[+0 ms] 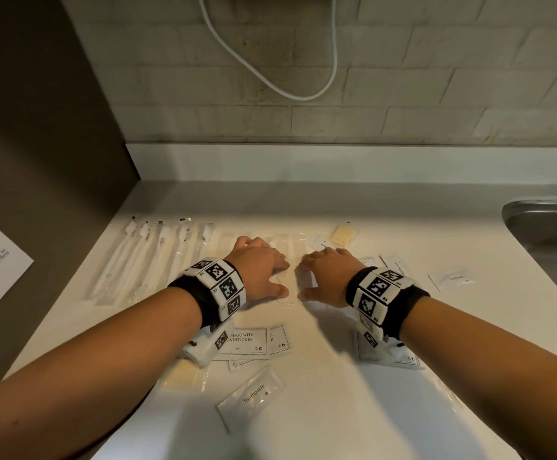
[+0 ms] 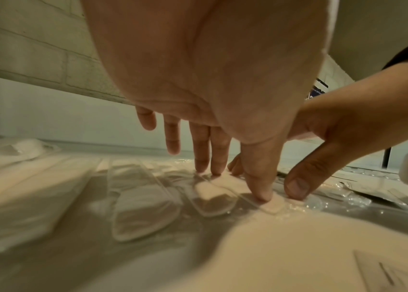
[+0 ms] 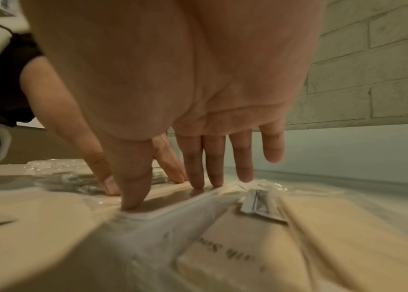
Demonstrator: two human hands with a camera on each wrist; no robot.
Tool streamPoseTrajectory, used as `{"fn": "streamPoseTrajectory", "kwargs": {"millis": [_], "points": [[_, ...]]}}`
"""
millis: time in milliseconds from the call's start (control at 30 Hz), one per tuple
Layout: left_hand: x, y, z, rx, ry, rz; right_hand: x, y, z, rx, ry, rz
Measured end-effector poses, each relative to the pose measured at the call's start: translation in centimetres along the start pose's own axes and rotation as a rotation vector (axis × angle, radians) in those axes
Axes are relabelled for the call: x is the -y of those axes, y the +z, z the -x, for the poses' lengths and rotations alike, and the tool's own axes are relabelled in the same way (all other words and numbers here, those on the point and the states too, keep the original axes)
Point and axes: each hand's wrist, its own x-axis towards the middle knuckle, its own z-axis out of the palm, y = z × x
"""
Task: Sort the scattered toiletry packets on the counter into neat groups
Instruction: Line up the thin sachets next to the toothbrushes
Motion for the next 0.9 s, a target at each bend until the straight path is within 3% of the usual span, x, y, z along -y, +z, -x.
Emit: {"fn": "streamPoseTrajectory", "kwargs": {"millis": [633, 733, 900], "points": [[-0.1, -0.2, -0.1, 0.016, -0.005, 0.012, 0.3, -0.6, 0.7, 0.03, -0.002, 0.011], [0.3, -0.6, 0.7, -0.077, -0.013, 0.1, 0.3, -0.8, 0.9, 0.002, 0.002, -0.02], [4.6, -1.9, 3.2, -0.18, -0.16, 0.247, 1.7, -1.9, 1.2, -0.081, -0.109, -0.088]]}}
